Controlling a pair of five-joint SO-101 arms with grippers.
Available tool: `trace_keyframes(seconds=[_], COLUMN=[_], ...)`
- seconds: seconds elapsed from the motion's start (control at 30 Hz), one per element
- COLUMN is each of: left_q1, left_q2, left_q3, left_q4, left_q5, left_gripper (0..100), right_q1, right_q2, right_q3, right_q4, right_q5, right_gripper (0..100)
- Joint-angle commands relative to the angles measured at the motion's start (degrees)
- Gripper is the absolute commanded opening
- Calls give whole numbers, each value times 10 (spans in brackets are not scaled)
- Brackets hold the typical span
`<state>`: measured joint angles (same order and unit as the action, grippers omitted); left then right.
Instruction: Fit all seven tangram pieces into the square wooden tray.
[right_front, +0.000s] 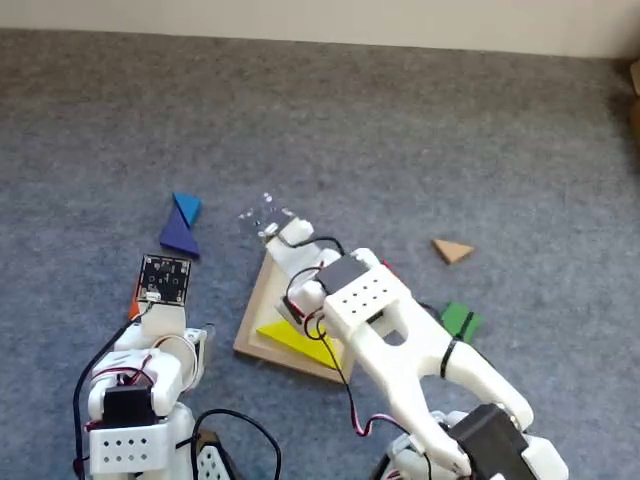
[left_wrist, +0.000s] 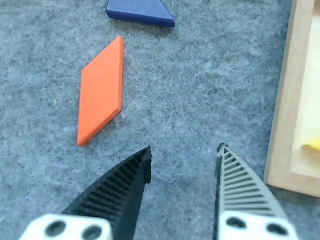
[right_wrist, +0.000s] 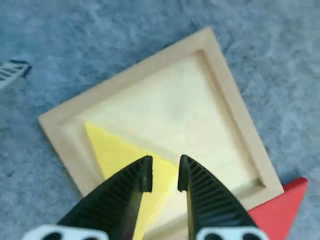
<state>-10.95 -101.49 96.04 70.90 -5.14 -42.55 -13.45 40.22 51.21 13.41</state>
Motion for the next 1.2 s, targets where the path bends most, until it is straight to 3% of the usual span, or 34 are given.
trace_keyframes(seconds=[0.0, 0.5, 0.83, 1.17], left_q1=[-3, -3, -3, -3], left_q2=[-29, -29, -29, -29], left_q3=[12, 12, 12, 12], left_q4=[3, 3, 3, 3], left_q5=[5, 5, 5, 5], left_gripper=[213, 213, 213, 213], right_q1=[1, -91, 33, 69], right_q2=[47, 37, -73, 83], right_q3=[7, 8, 8, 1], right_q4=[-68, -3, -7, -43], right_q5=[-5, -5, -5, -9], right_gripper=[94, 94, 94, 94])
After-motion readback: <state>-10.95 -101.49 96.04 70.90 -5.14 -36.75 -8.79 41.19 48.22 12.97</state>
